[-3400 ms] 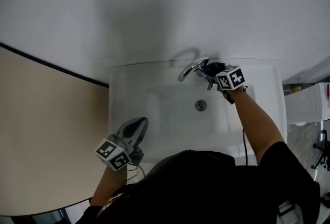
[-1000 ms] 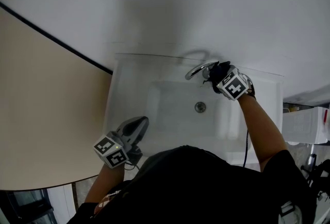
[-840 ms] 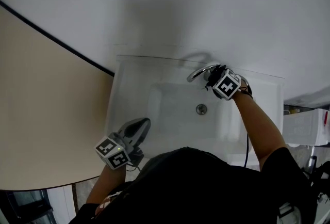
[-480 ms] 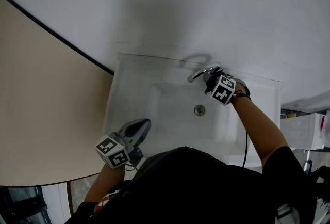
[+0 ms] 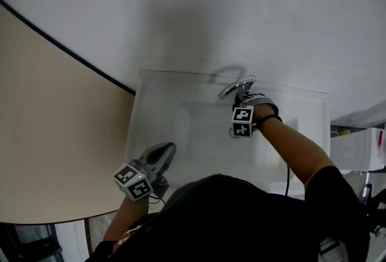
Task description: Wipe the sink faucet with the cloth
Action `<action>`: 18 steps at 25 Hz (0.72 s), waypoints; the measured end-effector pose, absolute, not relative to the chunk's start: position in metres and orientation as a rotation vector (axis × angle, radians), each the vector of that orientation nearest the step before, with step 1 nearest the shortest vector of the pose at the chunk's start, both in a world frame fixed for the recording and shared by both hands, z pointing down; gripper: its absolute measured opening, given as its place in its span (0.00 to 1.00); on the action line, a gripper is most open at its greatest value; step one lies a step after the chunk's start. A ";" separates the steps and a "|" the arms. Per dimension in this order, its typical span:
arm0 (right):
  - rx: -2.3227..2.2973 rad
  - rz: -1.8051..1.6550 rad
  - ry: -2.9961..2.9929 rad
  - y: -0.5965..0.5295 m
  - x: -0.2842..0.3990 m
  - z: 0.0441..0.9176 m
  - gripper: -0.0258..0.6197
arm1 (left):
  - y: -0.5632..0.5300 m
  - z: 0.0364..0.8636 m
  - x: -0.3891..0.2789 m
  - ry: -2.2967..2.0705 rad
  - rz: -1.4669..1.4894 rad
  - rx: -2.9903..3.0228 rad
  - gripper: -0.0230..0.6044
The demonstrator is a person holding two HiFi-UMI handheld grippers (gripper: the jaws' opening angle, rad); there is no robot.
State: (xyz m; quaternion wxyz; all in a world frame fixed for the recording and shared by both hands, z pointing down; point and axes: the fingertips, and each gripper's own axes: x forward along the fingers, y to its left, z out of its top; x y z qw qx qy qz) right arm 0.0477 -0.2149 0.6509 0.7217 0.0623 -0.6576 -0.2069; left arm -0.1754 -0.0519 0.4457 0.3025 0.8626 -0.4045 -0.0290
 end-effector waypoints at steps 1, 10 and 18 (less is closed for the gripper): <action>0.158 -0.398 -1.495 -0.215 0.050 0.644 0.22 | -0.051 0.444 -0.177 -1.077 -0.077 2.287 0.02; 0.550 0.536 -1.850 -0.244 0.136 0.621 0.22 | -0.051 0.451 -0.184 -1.057 -0.093 2.268 0.02; 0.682 1.134 -2.227 -0.264 0.112 0.618 0.22 | -0.053 0.452 -0.168 -1.042 -0.058 2.273 0.03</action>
